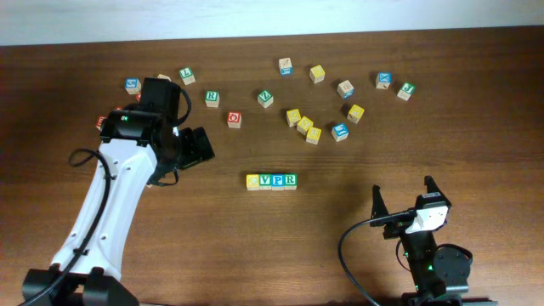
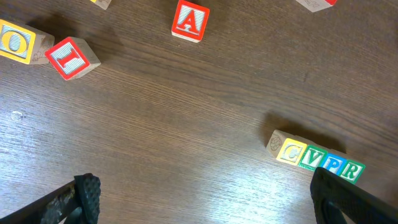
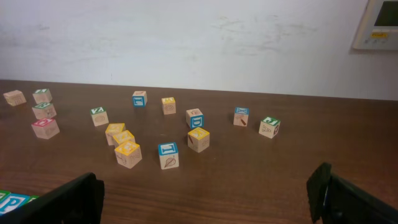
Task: Spell out CVPR
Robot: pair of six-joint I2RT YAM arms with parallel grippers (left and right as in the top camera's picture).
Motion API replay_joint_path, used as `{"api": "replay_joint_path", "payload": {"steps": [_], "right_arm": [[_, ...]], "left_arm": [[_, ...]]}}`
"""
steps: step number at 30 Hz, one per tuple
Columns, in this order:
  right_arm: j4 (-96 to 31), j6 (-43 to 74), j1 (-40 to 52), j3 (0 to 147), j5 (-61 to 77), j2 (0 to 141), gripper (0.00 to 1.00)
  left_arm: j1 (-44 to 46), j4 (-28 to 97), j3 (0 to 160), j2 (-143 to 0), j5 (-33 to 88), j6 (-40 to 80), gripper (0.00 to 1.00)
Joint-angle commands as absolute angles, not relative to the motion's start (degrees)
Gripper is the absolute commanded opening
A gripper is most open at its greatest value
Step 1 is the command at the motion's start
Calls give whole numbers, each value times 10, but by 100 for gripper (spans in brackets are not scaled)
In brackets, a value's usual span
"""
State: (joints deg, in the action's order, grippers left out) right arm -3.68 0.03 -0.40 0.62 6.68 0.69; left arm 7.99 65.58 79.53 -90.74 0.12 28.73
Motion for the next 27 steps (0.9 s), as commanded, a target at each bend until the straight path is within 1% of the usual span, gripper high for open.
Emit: {"api": "replay_joint_path", "payload": {"steps": [1,10,14,16,19,22,24,27], "right_arm": [[-41,5,-5,3,58,2,98],[-41,5,-5,3,58,2,98],[-41,4,-5,3,58,2,98],[-41,5,-5,3,58,2,98],[-41,5,-5,3,58,2,98],[-41,5,-5,3,58,2,98],[-41,5,-5,3,58,2,98],[-41,5,-5,3,58,2,98]], "left_arm": [[78,656,801,-907,-4,286,99],[78,668,801,-907,-18,286,99],[77,651,800,-908,-17,281,99],[77,616,798,-905,-3,220,99],[77,561,785,-879,70,100,99],[77,518,755,-840,80,16,99],[77,494,714,-793,81,-16,99],[77,443,633,-709,77,-23,99]]}}
